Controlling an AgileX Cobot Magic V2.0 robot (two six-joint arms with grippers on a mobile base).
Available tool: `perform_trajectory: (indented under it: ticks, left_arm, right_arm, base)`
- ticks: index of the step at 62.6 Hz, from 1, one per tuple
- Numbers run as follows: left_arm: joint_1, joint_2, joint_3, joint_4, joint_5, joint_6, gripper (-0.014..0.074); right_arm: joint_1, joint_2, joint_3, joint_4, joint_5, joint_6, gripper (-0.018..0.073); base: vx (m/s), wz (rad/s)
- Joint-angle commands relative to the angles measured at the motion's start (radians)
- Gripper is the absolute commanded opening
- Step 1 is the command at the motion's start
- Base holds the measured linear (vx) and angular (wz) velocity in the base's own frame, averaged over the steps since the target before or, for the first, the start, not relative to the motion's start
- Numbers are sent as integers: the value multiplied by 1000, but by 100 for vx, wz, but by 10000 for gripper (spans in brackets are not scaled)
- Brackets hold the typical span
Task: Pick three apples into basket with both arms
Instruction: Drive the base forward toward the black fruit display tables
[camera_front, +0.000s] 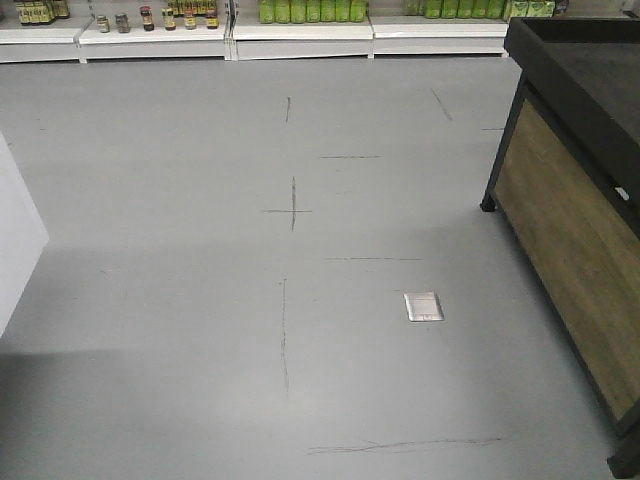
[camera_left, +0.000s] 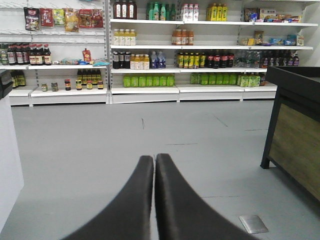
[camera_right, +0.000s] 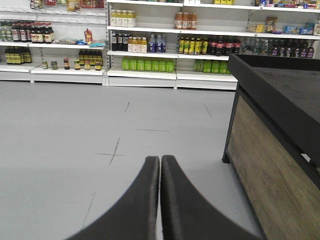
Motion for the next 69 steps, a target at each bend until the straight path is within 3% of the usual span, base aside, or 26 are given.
perform_trajectory:
  ticks: [1,69]
  left_arm:
    - [2,-16,-1,-3,-76,-7,-6]
    - [0,-16,-1,-3,-76,-7,-6]
  right_arm:
    - [-7,-14,14,-6,-77,-8,-8]
    - [-7,-14,14,-6,-77,-8,-8]
  base:
    - [15,-9]
    - [18,1]
